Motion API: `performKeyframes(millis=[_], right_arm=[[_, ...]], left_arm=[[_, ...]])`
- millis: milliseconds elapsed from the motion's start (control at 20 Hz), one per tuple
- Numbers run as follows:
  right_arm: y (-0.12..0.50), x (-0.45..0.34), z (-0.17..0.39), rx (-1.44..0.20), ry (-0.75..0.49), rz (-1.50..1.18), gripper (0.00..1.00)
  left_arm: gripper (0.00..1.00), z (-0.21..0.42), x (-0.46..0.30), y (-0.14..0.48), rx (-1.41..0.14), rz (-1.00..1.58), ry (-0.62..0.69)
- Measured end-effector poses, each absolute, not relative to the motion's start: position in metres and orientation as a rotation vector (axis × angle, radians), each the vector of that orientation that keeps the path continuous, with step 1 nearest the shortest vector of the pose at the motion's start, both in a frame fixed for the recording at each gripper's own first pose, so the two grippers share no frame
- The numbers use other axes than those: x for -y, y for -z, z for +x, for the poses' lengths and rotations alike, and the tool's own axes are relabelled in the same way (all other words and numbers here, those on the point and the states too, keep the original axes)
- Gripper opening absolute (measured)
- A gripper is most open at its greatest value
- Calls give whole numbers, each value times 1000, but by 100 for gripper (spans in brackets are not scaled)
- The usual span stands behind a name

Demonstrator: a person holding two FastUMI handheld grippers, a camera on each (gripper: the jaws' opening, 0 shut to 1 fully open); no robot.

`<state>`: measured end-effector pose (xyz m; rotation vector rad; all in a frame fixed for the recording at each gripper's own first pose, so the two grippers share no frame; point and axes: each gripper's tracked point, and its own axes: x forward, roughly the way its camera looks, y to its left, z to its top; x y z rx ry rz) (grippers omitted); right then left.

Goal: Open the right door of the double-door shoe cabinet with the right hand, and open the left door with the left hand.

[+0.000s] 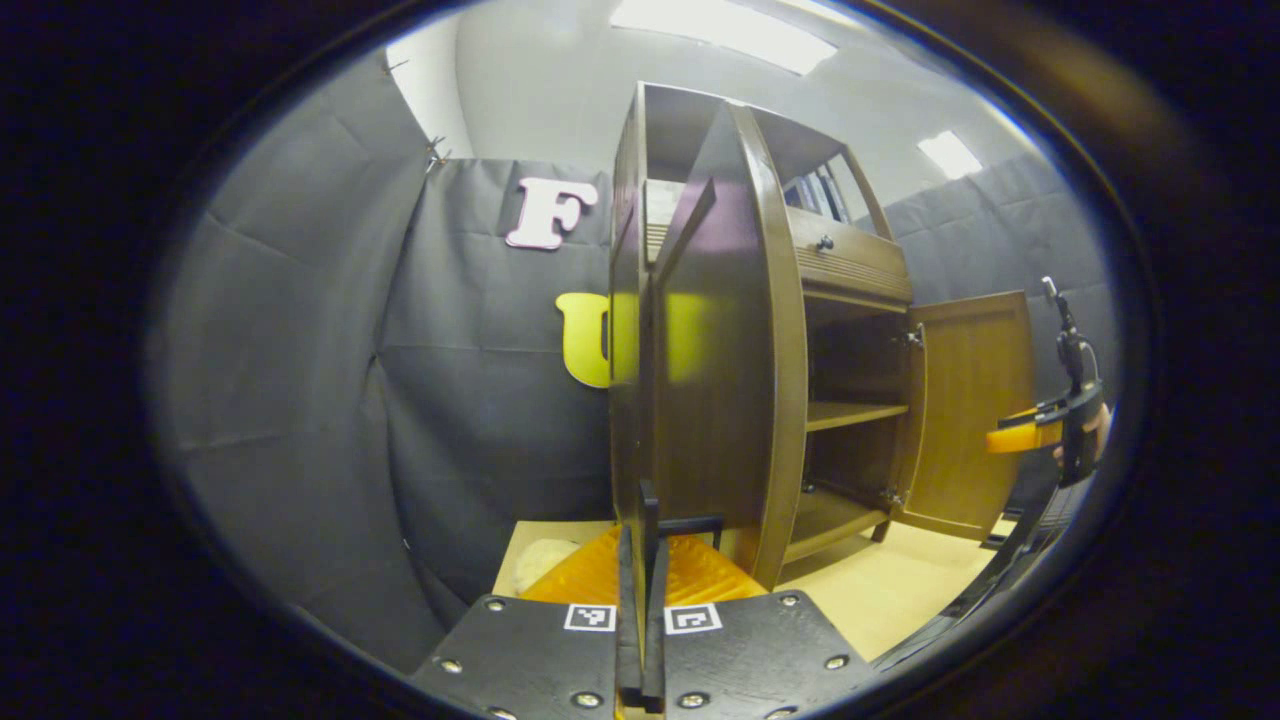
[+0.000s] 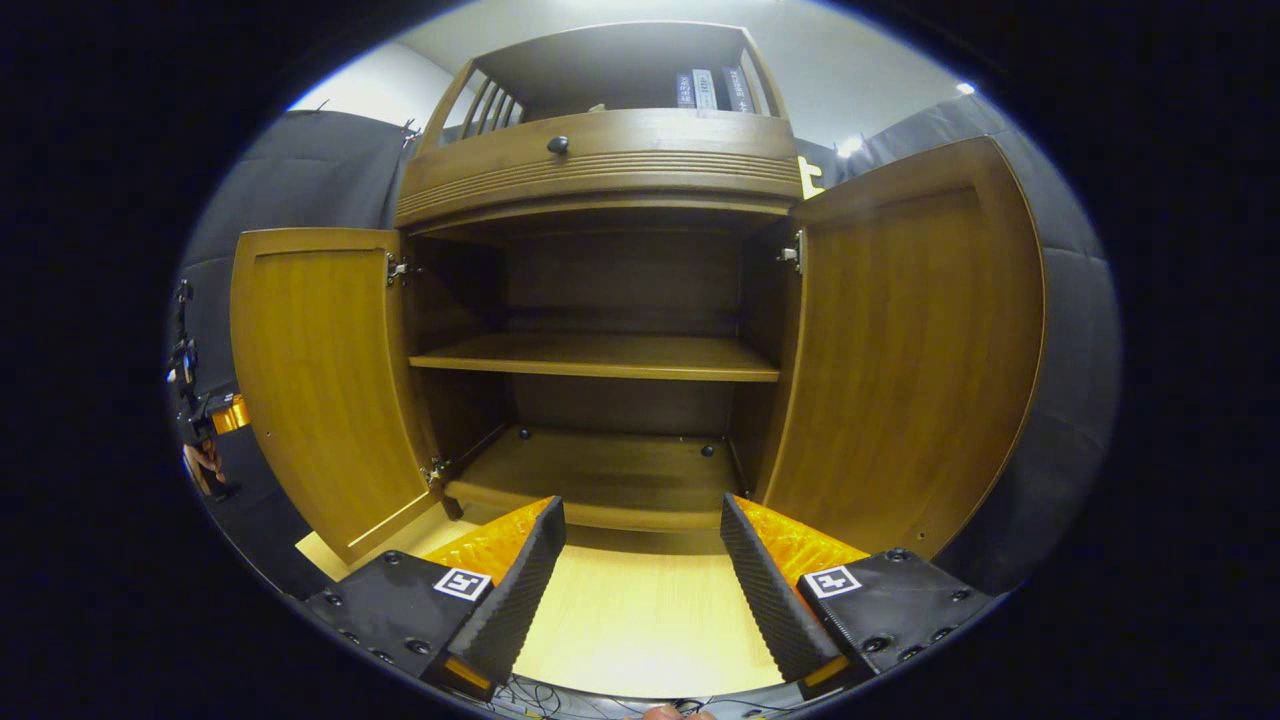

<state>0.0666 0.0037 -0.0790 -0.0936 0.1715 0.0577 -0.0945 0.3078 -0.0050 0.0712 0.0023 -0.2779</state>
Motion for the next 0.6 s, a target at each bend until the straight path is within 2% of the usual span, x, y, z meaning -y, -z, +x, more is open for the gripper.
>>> performKeyframes(millis=[50, 250, 450, 600], right_arm=[[74, 4, 68, -161, -45, -93, 92], [62, 31, 65, -129, -15, -75, 92], [63, 48, 51, -128, -68, -65, 93], [54, 53, 40, -123, -127, -83, 93]], left_arm=[[2, -96, -309, 4, -9, 72, 266], [2, -117, -315, -1, -39, 83, 171], [3, -175, -332, -40, 7, -1, 31], [3, -215, -314, -80, 73, -70, -16]])
